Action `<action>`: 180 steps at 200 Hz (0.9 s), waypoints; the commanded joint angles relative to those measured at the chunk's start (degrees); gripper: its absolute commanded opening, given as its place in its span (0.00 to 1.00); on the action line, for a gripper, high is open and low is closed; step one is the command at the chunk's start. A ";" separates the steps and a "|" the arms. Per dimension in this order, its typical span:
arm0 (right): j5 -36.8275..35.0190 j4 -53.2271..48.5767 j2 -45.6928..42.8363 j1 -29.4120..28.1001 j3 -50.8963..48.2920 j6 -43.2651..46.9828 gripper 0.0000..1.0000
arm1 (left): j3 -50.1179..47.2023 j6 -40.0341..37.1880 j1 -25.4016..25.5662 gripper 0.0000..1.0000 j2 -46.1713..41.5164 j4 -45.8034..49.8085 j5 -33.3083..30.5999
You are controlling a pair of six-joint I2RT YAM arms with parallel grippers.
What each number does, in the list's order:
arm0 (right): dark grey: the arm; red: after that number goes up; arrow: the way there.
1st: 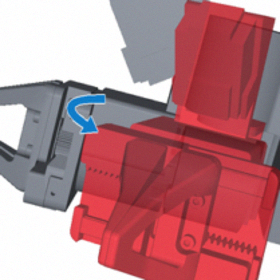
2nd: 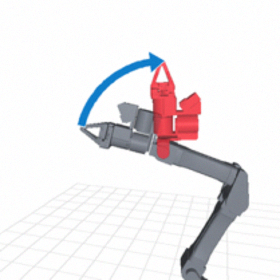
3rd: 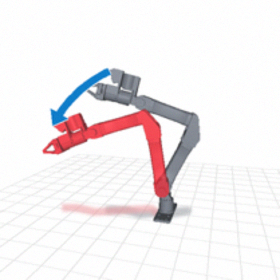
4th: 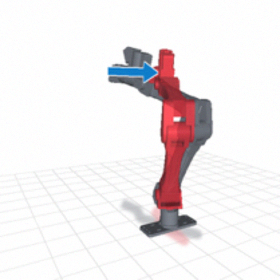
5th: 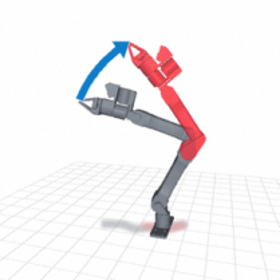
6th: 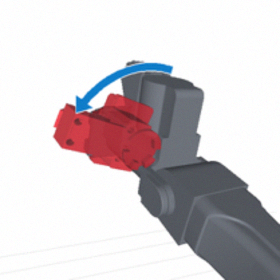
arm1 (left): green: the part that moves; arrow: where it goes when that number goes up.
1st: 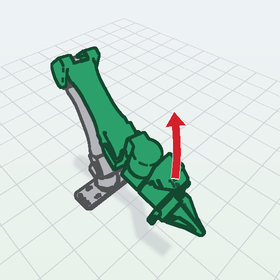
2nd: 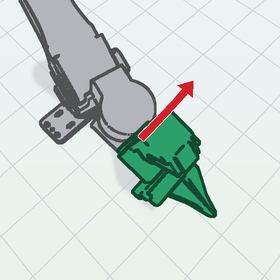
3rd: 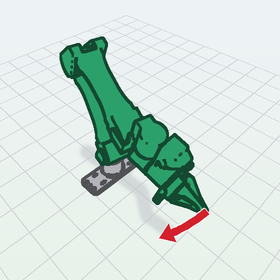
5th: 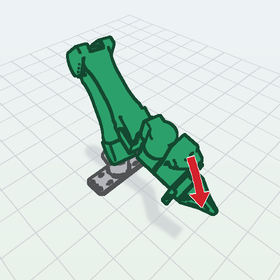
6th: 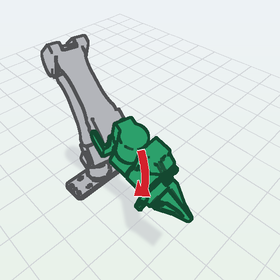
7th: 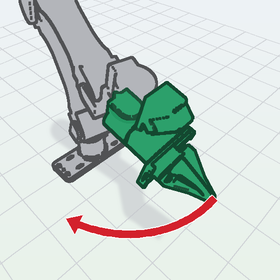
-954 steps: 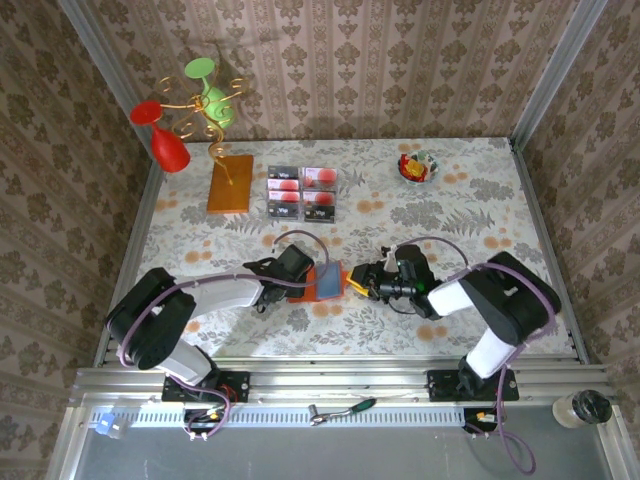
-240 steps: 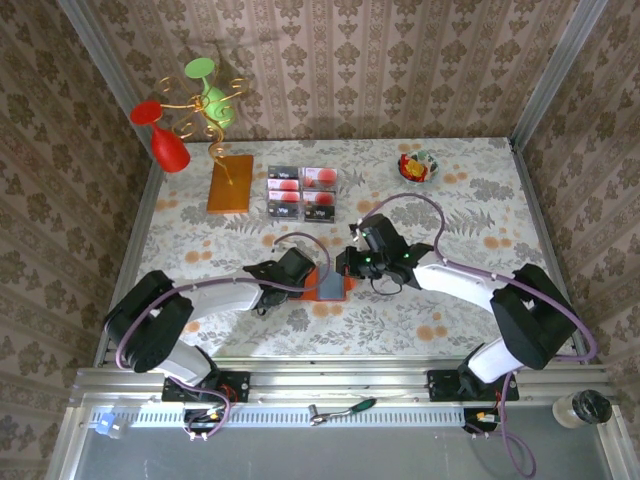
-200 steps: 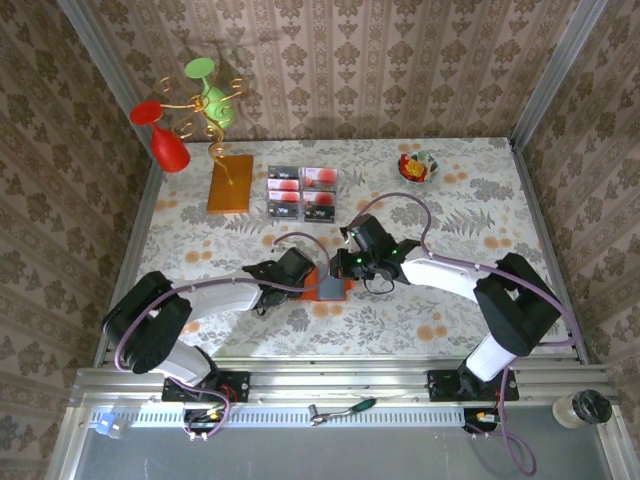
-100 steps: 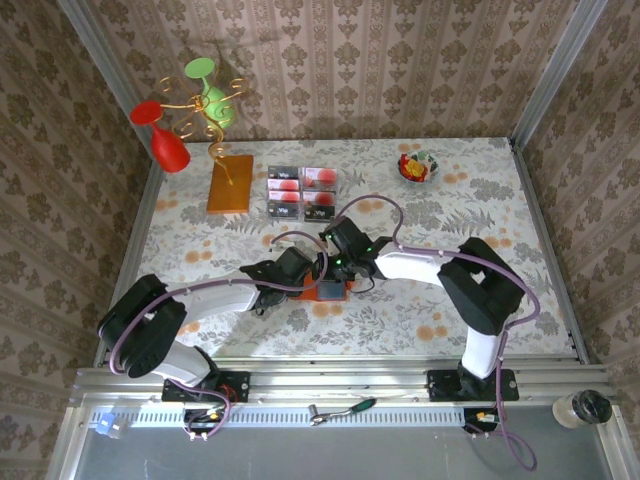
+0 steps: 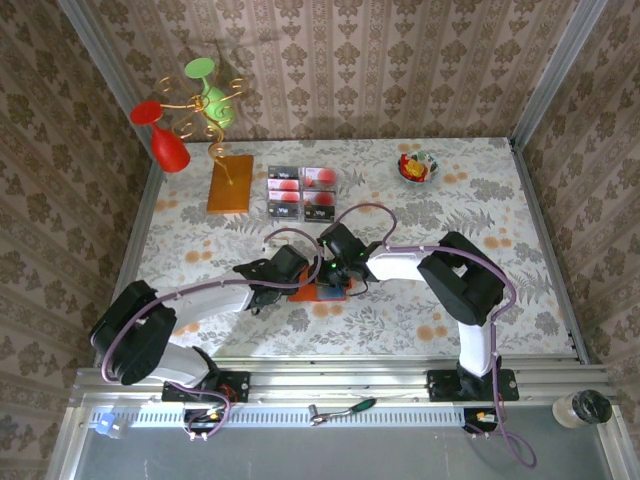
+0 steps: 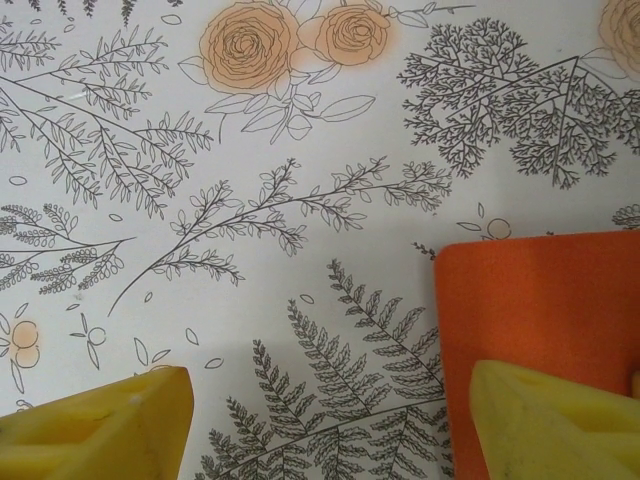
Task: Put the credit cards into the card holder
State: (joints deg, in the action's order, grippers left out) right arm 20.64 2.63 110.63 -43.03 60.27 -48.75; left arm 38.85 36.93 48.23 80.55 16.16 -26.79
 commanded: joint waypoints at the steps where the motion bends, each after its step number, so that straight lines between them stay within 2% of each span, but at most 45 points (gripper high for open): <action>1: -1.71 1.48 0.15 -0.43 -1.91 -2.58 0.00 | 0.41 2.20 -0.18 0.74 -1.18 1.72 1.05; 41: -2.01 2.31 -2.53 -0.53 -2.63 -3.50 0.00 | 1.31 4.26 1.47 0.73 0.20 1.06 1.46; 60: -2.23 1.31 -4.22 -0.48 -1.98 -3.03 0.00 | 1.36 5.59 2.31 0.68 1.94 0.72 1.12; 97: -4.30 -1.34 -7.90 0.39 -2.15 -2.06 0.00 | 1.86 6.33 3.27 0.66 5.40 0.35 0.92; 134: -6.01 -4.01 -10.51 2.93 -3.94 0.70 0.00 | 3.01 5.41 3.40 0.64 7.20 1.28 -0.21; 180: -3.70 -4.22 -10.86 7.25 -6.37 4.49 0.00 | 5.65 4.82 3.47 0.65 7.62 2.14 0.32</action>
State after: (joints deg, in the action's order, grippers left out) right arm 16.86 0.78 100.75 -37.43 55.18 -47.70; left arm 42.06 41.85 51.35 87.92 16.62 -25.80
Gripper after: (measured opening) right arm 0.067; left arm 0.645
